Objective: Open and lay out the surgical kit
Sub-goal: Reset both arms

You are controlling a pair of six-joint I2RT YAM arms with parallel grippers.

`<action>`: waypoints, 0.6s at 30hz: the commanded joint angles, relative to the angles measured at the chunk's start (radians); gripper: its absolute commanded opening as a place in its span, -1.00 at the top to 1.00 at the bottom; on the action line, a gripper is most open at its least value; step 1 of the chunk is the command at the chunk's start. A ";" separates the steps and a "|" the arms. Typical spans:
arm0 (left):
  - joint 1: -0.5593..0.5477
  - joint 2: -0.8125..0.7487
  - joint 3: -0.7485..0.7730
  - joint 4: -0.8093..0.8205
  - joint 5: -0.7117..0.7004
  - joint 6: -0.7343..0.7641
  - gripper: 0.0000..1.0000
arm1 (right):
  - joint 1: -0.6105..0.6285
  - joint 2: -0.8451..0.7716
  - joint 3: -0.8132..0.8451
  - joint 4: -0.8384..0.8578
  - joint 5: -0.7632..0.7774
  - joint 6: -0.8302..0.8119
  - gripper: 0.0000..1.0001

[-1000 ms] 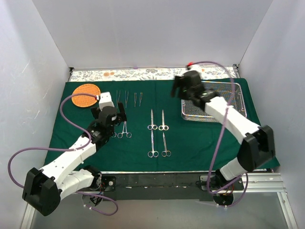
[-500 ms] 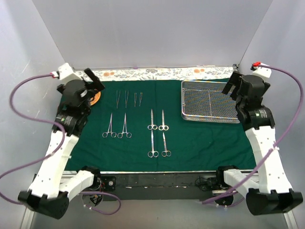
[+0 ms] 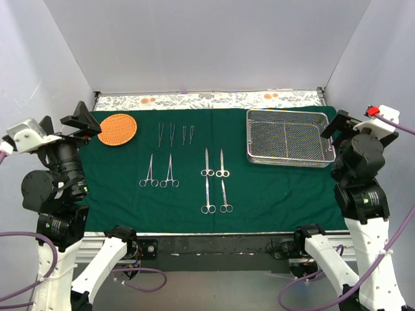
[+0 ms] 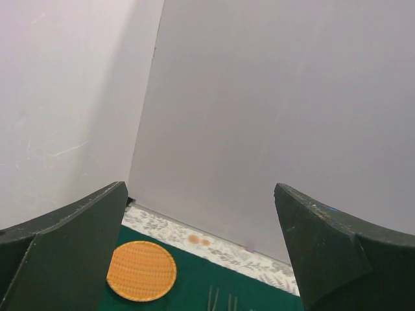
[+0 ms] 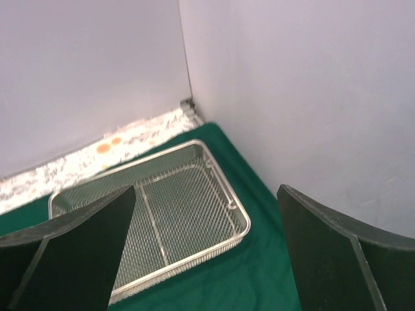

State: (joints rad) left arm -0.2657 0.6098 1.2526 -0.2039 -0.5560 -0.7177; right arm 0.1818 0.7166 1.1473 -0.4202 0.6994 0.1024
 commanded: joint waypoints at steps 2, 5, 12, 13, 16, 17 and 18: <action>-0.001 0.015 -0.065 0.057 -0.082 0.098 -0.96 | 0.005 -0.098 -0.067 0.210 0.031 -0.099 -0.97; 0.000 0.018 -0.079 0.077 -0.093 0.103 -0.96 | 0.005 -0.092 -0.060 0.224 0.032 -0.130 -0.97; -0.001 0.024 -0.102 0.086 -0.120 0.093 -0.96 | 0.027 -0.066 -0.069 0.270 0.020 -0.174 -0.97; -0.001 0.019 -0.108 0.095 -0.127 0.093 -0.96 | 0.031 -0.065 -0.070 0.293 0.017 -0.197 -0.97; 0.000 0.010 -0.124 0.112 -0.160 0.104 -0.96 | 0.056 -0.055 -0.074 0.320 0.028 -0.228 -0.97; -0.001 0.008 -0.125 0.113 -0.168 0.106 -0.96 | 0.070 -0.051 -0.075 0.327 0.035 -0.245 -0.97; -0.001 0.007 -0.128 0.113 -0.173 0.109 -0.96 | 0.079 -0.049 -0.078 0.330 0.041 -0.254 -0.97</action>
State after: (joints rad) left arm -0.2657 0.6262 1.1374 -0.1184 -0.6769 -0.6342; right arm 0.2272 0.6617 1.0813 -0.1936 0.7090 -0.0807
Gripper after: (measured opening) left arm 0.982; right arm 0.986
